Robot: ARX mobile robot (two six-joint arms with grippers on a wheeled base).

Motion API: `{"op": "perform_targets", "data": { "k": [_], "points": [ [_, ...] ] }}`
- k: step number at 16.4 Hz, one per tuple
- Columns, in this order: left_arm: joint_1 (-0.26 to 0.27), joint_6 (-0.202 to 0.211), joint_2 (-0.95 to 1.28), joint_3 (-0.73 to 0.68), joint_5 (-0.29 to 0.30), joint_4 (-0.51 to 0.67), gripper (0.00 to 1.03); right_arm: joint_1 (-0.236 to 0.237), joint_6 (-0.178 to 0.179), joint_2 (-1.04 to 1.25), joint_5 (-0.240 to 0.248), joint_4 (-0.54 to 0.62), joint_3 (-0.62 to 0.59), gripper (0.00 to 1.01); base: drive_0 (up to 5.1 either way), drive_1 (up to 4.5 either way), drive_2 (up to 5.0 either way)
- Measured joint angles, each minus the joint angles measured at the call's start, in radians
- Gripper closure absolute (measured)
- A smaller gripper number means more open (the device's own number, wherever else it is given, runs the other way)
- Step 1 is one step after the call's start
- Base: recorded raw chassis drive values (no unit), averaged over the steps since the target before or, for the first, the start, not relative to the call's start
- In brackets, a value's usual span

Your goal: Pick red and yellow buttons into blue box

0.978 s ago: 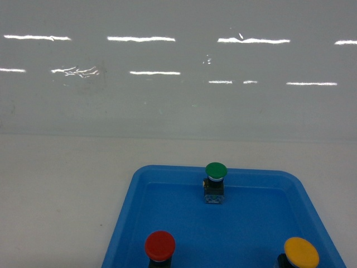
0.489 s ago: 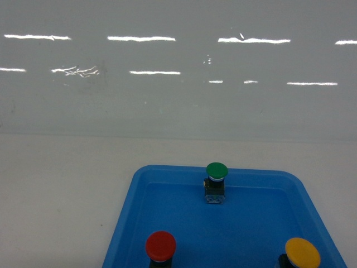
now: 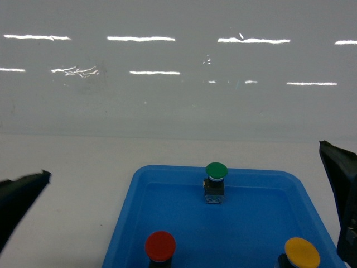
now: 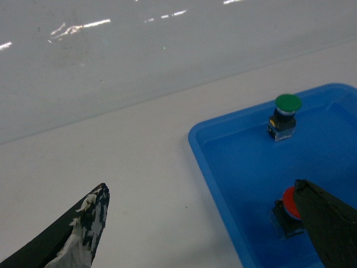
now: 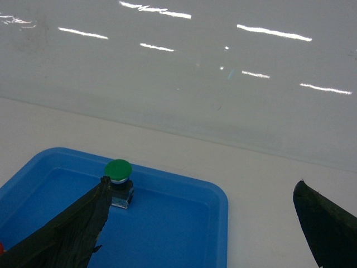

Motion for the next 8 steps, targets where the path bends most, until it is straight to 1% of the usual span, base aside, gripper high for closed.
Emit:
{"op": "perform_targets", "data": {
  "k": [1, 2, 4, 8],
  "points": [
    [-0.027, 0.013, 0.061, 0.0, -0.047, 0.054, 0.05, 0.001, 0.008, 0.036, 0.0, 0.011, 0.002, 0.03, 0.0, 0.0, 0.0],
    [-0.033, 0.024, 0.073, 0.002, -0.057, 0.065, 0.05, 0.001, 0.016, 0.069, 0.003, 0.009, 0.005, 0.03, 0.0, 0.0, 0.0],
    [-0.034, 0.03, 0.07, 0.003, -0.061, 0.066, 0.05, 0.008, 0.016, 0.076, 0.039, 0.023, 0.005, 0.03, 0.0, 0.0, 0.0],
    [-0.033, 0.034, 0.071, 0.003, -0.061, 0.066, 0.05, 0.013, 0.016, 0.071, 0.043, 0.025, 0.005, 0.03, 0.0, 0.0, 0.0]
  ]
}}
